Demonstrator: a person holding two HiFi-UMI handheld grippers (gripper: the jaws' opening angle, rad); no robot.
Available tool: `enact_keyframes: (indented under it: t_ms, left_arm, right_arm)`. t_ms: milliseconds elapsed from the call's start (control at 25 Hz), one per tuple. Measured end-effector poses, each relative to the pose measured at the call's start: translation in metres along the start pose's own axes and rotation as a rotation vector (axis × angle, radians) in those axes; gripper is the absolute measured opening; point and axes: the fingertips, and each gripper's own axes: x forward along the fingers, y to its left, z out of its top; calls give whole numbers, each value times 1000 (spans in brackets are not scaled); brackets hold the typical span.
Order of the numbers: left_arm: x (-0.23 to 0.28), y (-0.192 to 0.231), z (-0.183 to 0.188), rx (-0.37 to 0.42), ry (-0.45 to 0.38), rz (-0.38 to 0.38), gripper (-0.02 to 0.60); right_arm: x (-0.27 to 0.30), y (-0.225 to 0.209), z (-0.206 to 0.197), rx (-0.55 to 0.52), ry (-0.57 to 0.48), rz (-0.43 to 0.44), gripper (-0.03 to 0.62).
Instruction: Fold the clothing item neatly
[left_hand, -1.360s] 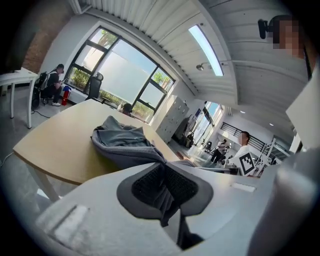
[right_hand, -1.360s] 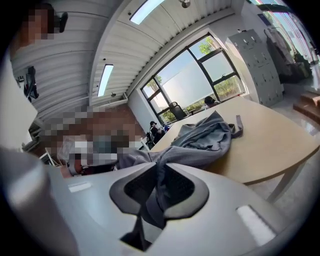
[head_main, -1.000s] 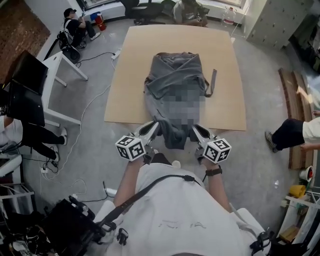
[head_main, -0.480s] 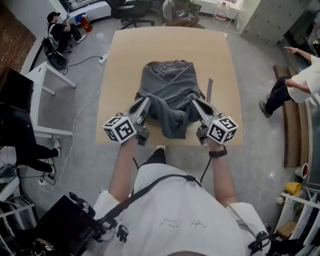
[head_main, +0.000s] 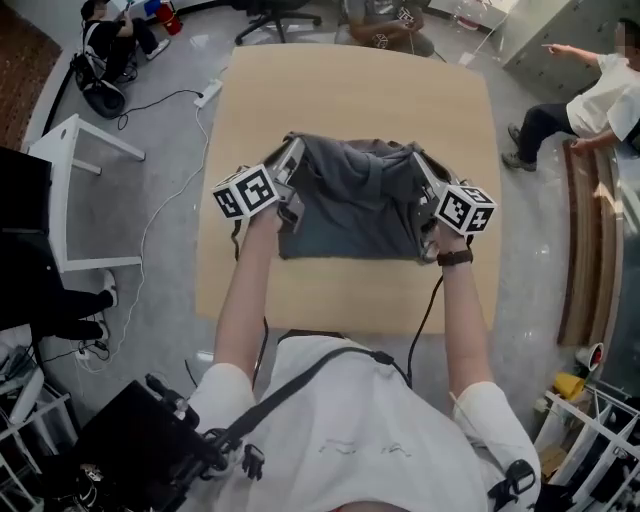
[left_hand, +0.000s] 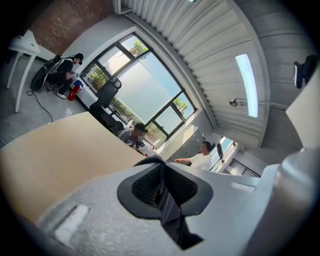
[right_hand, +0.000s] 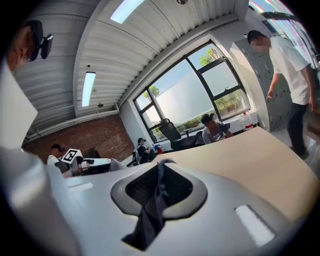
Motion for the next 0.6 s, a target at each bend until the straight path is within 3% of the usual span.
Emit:
enact_keyframes:
  t_ms: [120, 240, 280, 360, 440, 600]
  left_arm:
    - [36, 60, -6, 75, 89, 112, 27]
    - [70, 100, -38, 69, 190, 164, 36]
    - [79, 113, -52, 77, 233, 184, 52]
    - [89, 135, -78, 134, 343, 232, 146]
    - [86, 148, -97, 194, 418, 280, 163]
    - [47, 155, -112, 205, 406, 341, 176]
  right_arm:
    - [45, -47, -18, 36, 69, -95, 40]
    - [71, -95, -53, 49, 170, -212, 53]
    - [78, -110, -66, 46, 210, -249, 89]
    - [85, -133, -88, 43, 282, -307, 237]
    - [79, -146, -100, 32, 308, -349, 288]
    - [43, -145, -117, 41, 260, -376, 287]
